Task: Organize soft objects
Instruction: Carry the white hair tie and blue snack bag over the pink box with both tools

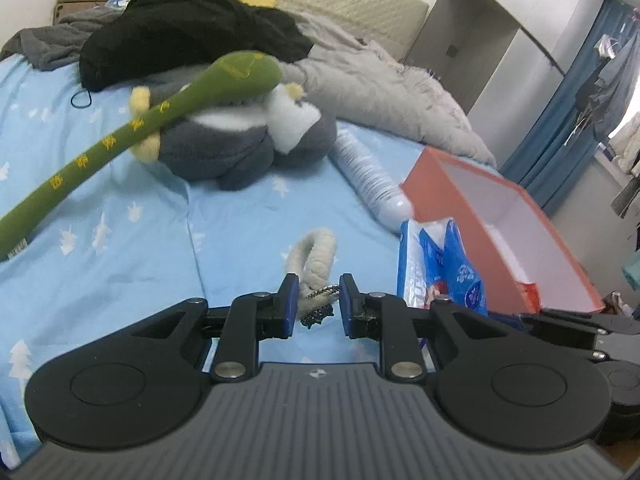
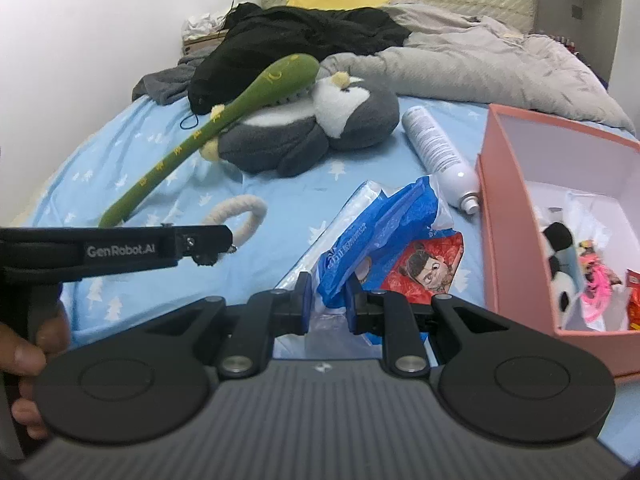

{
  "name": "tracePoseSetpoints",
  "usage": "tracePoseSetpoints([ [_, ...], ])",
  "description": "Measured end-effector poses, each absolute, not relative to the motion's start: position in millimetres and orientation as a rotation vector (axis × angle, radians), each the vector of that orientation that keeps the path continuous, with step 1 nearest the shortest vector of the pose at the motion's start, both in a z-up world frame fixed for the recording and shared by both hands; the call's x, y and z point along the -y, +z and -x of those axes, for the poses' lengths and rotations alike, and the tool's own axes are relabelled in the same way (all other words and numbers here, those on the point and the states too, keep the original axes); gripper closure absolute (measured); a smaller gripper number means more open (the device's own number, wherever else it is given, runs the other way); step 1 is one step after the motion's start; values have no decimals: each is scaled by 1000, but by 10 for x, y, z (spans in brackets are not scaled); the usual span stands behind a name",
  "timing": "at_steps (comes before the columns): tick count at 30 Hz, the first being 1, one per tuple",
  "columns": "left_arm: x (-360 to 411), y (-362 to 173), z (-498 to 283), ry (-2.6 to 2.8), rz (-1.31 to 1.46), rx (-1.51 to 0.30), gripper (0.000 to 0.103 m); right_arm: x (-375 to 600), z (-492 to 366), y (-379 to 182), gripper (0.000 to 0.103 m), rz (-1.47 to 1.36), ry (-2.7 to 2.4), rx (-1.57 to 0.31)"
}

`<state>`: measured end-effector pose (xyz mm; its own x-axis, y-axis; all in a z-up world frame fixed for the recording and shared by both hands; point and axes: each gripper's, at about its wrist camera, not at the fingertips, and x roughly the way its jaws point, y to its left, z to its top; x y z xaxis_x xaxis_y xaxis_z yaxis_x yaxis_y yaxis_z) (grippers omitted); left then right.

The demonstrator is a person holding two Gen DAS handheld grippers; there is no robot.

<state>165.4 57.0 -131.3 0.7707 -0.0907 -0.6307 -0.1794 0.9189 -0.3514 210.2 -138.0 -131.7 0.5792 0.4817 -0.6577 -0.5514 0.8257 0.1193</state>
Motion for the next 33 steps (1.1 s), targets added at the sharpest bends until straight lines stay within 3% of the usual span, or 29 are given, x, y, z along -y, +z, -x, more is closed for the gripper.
tracePoseSetpoints([
  [13, -223, -658, -1468, -23, 405, -641, 77, 1697, -1812, -743, 83, 74, 581, -662],
  [33, 1042, -330, -1906, -301, 314, -680, 77, 2845, -1715, -424, 83, -31, 364, -624],
])
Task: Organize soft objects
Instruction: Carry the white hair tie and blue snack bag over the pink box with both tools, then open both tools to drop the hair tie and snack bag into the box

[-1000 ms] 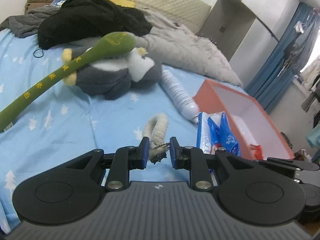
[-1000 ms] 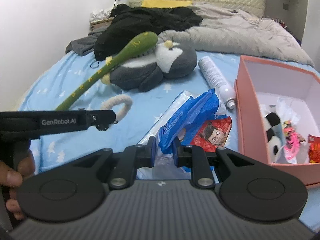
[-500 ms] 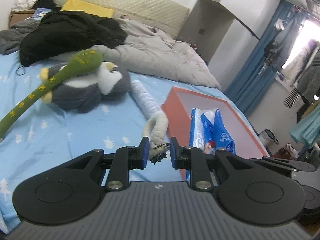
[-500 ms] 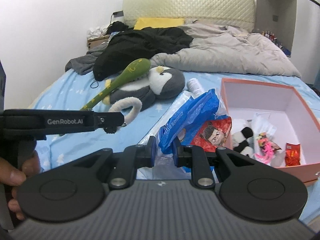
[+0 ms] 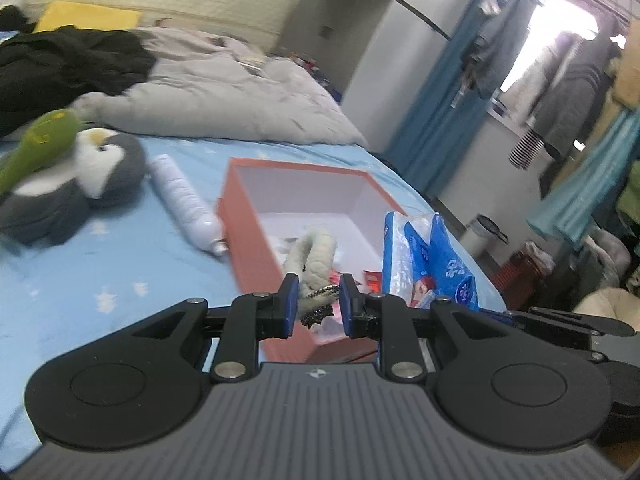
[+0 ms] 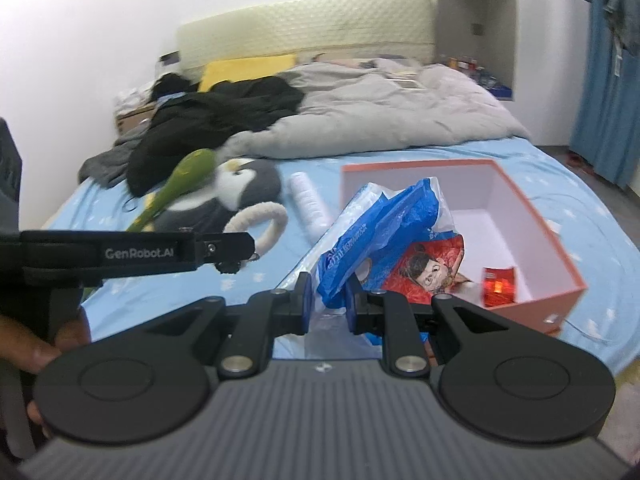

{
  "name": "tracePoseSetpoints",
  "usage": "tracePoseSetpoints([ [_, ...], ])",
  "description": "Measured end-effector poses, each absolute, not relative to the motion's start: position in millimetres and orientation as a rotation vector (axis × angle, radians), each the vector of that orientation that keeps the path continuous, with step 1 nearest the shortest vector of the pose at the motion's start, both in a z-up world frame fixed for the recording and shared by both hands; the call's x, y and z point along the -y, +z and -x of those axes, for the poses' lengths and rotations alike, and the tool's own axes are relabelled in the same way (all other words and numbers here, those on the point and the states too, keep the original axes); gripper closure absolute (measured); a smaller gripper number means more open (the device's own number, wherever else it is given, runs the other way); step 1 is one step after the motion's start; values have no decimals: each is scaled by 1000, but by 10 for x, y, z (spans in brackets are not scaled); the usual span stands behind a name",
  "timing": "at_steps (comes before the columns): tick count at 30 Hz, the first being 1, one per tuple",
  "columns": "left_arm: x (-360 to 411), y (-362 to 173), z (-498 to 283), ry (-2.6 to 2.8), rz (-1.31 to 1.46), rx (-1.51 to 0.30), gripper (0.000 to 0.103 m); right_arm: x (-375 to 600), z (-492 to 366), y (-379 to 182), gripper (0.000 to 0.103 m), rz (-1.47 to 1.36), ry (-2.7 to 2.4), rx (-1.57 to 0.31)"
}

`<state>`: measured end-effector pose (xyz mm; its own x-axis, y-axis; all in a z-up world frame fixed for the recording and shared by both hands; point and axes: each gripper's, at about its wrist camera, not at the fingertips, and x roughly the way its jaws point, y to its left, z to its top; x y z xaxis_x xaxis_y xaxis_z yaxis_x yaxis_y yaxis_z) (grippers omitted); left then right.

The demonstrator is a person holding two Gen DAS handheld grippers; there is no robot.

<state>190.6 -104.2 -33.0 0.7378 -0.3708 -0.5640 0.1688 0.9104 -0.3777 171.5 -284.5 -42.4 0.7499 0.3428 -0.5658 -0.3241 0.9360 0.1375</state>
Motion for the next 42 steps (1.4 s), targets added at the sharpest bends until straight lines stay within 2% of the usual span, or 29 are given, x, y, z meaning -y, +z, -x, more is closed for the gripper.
tracePoseSetpoints([
  [17, 1767, -549, -3189, -407, 232, -754, 77, 3448, -2470, -628, 82, -102, 253, -666],
  [35, 2114, -1247, -4578, -407, 175, -882, 77, 3840, -3664, -1265, 82, -163, 196, -770],
  [37, 2111, -1313, -4664, -385, 176, -887, 71, 3845, -3765, -1323, 81, -165, 193, -781],
  [38, 2102, -1347, -4701, -368, 181, -897, 61, 3846, -3802, -1345, 81, -164, 183, -786],
  [39, 2094, -1366, -4707, -364, 184, -903, 57, 3854, -3839, -1357, 81, -163, 174, -791],
  [42, 2070, -1404, -4724, -366, 185, -906, 55, 3892, -3901, -1388, 77, -176, 164, -804],
])
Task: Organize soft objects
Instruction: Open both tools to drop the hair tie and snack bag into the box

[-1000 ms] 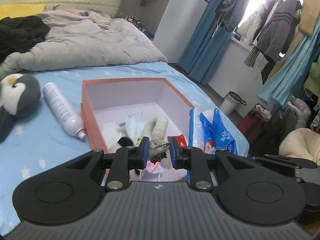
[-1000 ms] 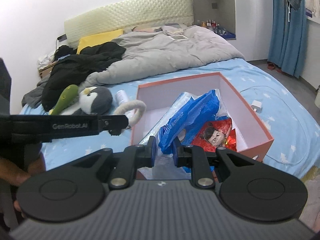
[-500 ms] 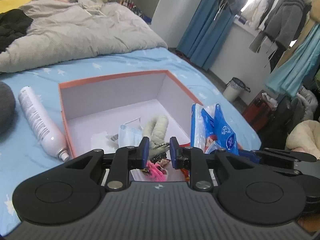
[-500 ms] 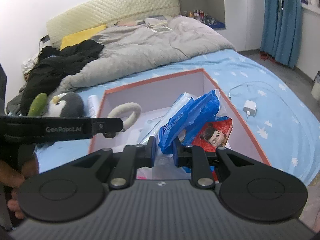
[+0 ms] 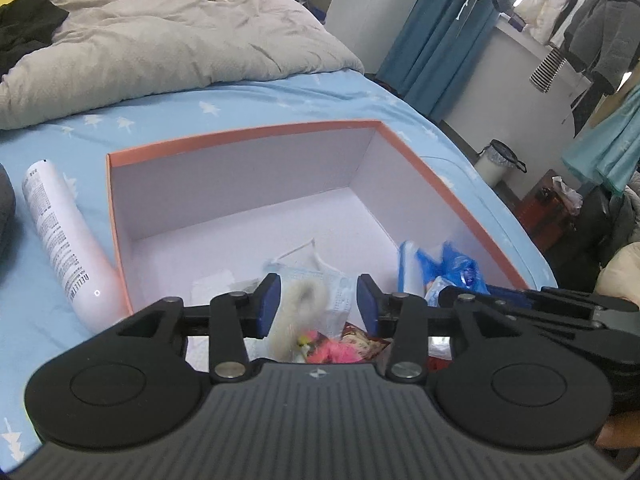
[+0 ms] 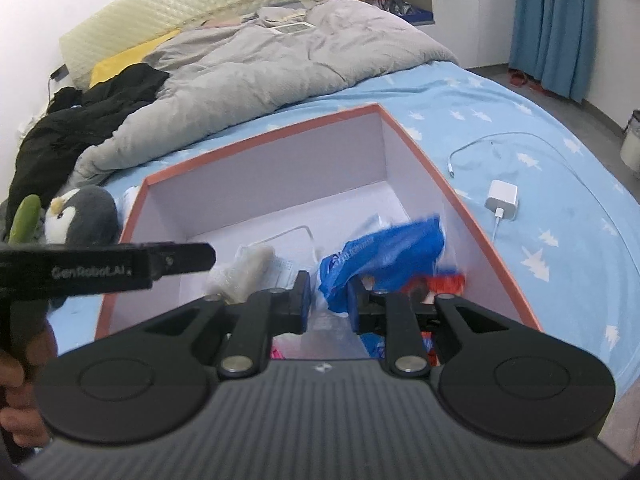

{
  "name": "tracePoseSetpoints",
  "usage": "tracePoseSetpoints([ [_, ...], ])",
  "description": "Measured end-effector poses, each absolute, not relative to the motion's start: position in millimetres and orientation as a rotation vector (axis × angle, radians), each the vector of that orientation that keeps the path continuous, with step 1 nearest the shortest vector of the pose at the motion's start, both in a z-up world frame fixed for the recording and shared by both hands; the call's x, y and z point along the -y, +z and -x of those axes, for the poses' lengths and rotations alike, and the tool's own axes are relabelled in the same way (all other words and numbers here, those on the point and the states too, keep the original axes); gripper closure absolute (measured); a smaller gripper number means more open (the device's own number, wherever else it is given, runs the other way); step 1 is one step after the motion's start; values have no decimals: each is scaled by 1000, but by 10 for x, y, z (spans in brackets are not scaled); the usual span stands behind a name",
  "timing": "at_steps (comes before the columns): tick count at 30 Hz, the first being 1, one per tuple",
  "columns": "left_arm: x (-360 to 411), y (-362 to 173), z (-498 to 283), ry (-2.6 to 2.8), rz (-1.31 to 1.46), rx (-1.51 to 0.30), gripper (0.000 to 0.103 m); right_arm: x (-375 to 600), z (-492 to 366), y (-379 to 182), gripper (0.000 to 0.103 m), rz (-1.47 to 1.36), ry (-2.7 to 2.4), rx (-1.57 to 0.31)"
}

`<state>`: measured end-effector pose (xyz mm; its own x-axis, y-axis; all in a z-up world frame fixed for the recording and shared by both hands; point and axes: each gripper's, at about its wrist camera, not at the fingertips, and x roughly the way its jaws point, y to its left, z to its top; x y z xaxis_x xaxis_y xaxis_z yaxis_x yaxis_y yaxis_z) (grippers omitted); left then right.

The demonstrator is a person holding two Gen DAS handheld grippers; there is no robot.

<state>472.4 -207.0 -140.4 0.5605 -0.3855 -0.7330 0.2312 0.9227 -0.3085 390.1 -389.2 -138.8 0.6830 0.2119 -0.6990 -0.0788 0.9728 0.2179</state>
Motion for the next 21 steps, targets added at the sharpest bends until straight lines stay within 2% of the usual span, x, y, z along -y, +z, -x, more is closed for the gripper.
tracePoseSetpoints([
  [3, 2050, -1374, -4704, -368, 182, -900, 55, 3905, -3916, -1387, 71, -173, 144, -815],
  [21, 1754, -434, -3658, -373, 169, -759, 55, 3839, -3133, -733, 71, -214, 145, -698],
])
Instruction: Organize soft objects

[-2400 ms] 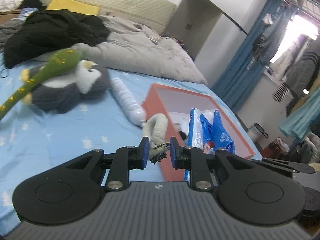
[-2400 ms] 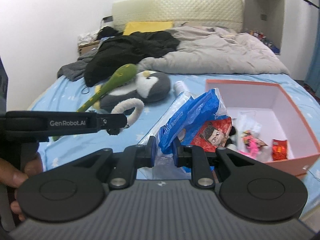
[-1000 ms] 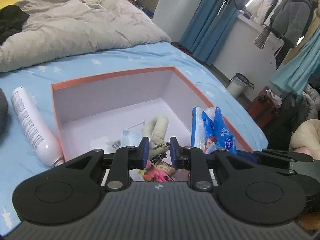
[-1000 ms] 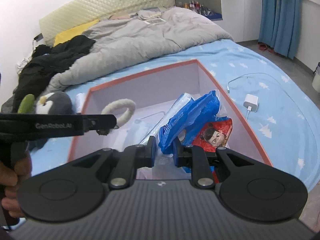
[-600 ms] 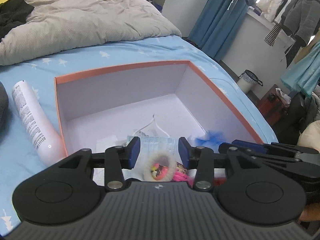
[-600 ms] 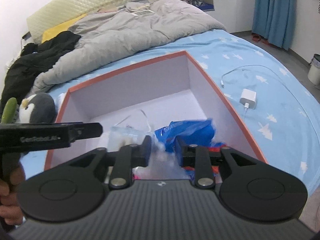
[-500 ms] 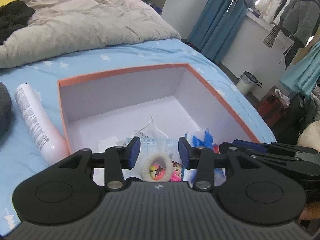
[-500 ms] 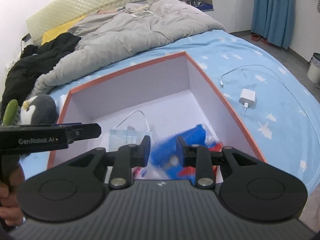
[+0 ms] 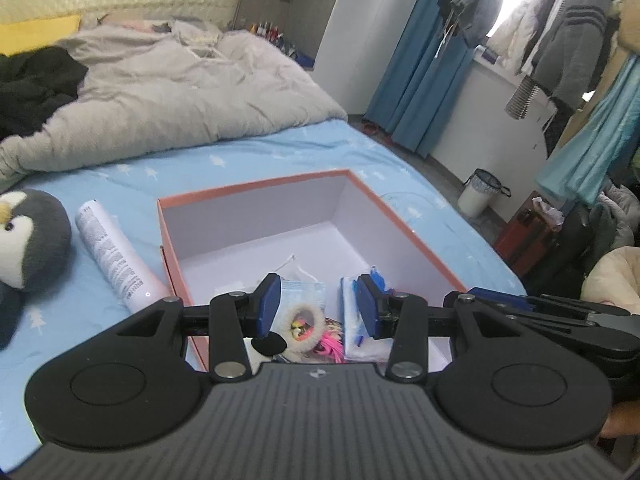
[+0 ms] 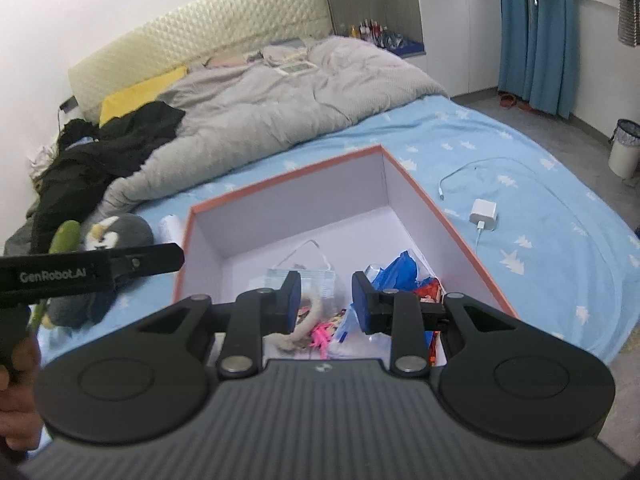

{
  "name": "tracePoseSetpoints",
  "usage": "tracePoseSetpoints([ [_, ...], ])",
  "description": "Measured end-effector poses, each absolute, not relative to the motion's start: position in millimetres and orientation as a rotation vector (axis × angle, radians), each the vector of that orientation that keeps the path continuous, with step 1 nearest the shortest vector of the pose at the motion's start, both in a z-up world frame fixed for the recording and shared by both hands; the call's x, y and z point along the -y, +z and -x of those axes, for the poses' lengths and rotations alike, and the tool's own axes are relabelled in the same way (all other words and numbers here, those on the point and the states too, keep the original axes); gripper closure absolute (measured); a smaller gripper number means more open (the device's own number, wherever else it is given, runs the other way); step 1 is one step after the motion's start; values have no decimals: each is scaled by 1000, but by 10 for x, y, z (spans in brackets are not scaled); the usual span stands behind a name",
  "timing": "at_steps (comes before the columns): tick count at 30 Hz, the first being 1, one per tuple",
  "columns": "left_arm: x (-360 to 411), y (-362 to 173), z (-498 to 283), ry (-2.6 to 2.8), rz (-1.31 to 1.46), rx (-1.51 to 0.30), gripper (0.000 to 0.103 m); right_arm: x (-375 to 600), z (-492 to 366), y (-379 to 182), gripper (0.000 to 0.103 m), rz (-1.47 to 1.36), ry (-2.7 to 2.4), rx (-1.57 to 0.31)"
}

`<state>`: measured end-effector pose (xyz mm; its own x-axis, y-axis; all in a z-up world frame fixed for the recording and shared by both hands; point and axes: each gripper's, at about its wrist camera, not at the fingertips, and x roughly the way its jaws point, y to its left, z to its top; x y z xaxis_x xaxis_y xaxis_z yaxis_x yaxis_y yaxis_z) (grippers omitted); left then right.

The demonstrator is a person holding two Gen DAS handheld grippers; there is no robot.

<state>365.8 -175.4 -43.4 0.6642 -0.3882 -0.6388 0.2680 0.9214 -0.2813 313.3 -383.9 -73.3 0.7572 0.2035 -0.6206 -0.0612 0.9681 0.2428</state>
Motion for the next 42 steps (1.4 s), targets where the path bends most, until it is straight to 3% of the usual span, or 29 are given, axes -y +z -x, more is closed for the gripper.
tracePoseSetpoints([
  [16, 1656, 235, -2064, -444, 157, -629, 53, 3774, -1793, -163, 71, -209, 110, -545],
  [27, 1594, 337, -1077, -406, 115, -594, 51, 3749, -1019, -161, 71, -249, 111, -527],
  [42, 1460, 164, -858, -367, 80, -620, 51, 3612, -723, -455, 70, -236, 140, -540],
])
